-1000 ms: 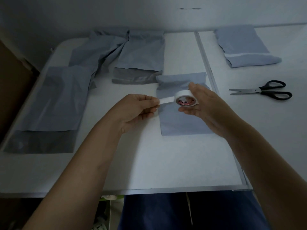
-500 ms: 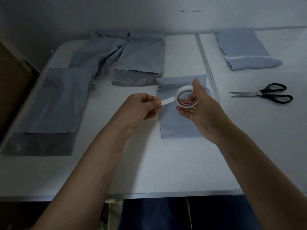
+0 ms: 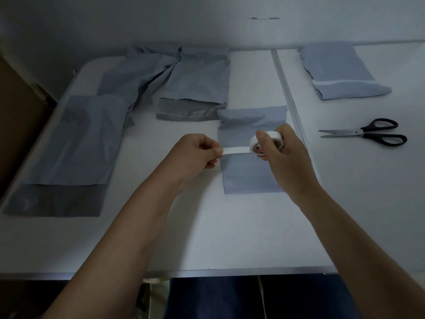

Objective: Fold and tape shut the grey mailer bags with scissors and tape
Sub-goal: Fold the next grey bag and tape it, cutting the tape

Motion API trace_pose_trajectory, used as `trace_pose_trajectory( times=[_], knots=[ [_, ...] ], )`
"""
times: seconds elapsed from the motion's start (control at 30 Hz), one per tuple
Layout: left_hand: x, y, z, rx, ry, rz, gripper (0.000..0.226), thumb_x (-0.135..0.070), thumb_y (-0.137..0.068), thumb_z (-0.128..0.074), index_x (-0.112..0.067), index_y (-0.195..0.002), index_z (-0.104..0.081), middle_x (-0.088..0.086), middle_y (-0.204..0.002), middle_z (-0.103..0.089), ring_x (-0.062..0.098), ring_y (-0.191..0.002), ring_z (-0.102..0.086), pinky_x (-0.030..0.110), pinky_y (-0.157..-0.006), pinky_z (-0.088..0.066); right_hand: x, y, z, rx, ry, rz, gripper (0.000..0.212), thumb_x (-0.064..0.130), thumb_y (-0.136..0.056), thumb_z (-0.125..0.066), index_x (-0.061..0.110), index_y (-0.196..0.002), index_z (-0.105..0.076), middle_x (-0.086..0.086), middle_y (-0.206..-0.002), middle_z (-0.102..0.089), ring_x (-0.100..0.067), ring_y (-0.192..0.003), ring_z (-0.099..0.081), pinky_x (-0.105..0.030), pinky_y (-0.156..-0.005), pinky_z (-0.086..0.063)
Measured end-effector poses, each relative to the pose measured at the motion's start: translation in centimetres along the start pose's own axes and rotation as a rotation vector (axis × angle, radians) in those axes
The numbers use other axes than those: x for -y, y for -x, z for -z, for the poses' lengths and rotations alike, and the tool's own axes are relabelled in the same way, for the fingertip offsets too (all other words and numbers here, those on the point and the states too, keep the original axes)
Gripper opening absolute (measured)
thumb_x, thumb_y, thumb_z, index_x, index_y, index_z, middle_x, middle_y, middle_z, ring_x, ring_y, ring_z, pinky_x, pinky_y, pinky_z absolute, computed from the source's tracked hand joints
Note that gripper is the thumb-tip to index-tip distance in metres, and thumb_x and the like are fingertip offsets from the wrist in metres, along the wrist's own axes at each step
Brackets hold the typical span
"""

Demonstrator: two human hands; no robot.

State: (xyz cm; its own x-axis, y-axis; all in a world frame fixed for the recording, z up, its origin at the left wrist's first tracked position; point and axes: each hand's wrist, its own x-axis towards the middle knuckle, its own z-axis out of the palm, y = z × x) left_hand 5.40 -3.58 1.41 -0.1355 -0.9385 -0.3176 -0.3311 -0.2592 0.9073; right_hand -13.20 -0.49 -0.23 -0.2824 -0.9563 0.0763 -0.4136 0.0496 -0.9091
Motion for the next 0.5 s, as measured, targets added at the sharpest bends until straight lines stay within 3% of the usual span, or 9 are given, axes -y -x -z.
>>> trace_pose_trajectory(
  times=[0.1, 0.17, 0.27, 0.5],
  knots=[
    [0.3, -0.2, 0.4, -0.017, -0.034, 0.009, 0.006, -0.009, -0.090, -0.064, -0.010, -0.086, -0.067, 0.003, -0.081, -0.067, 0.010, -0.072, -0.060, 0.022, -0.071, -0.053, -0.7, 0.2, 0.0, -0.016, 0.128, 0.086, 0.036, 0.039, -0.091, -0.060, 0.009, -0.081, -0.044, -0.007, -0.075, -0.054, -0.023, -0.068, -0.054, -0.018, -0.056, -0.041],
    [0.6, -0.2, 0.3, -0.011, -0.062, 0.025, 0.005, -0.011, -0.090, -0.065, -0.011, -0.086, -0.068, 0.002, -0.079, -0.068, 0.009, -0.069, -0.060, 0.021, -0.069, -0.051, -1.0, 0.2, -0.1, -0.037, 0.216, 0.156, 0.033, 0.037, -0.090, -0.061, 0.010, -0.082, -0.045, -0.005, -0.078, -0.051, -0.019, -0.067, -0.049, -0.012, -0.055, -0.035],
    [0.7, -0.3, 0.0, -0.004, -0.113, 0.047, 0.006, -0.014, -0.089, -0.066, -0.012, -0.085, -0.070, 0.001, -0.075, -0.068, 0.008, -0.065, -0.059, 0.021, -0.067, -0.048, -1.7, -0.1, -0.3, -0.030, 0.263, 0.179, 0.032, 0.039, -0.088, -0.062, 0.011, -0.087, -0.047, -0.006, -0.088, -0.052, -0.020, -0.075, -0.052, -0.011, -0.059, -0.035],
    [0.6, -0.3, -0.9, -0.075, -0.153, 0.011, 0.007, -0.023, -0.086, -0.069, -0.016, -0.087, -0.071, -0.003, -0.078, -0.070, 0.007, -0.064, -0.060, 0.027, -0.073, -0.052, -2.2, -0.1, -0.1, 0.011, 0.346, 0.232, 0.040, 0.053, -0.088, -0.048, 0.013, -0.090, -0.045, -0.002, -0.083, -0.052, -0.015, -0.070, -0.051, -0.015, -0.057, -0.036]
  ],
)
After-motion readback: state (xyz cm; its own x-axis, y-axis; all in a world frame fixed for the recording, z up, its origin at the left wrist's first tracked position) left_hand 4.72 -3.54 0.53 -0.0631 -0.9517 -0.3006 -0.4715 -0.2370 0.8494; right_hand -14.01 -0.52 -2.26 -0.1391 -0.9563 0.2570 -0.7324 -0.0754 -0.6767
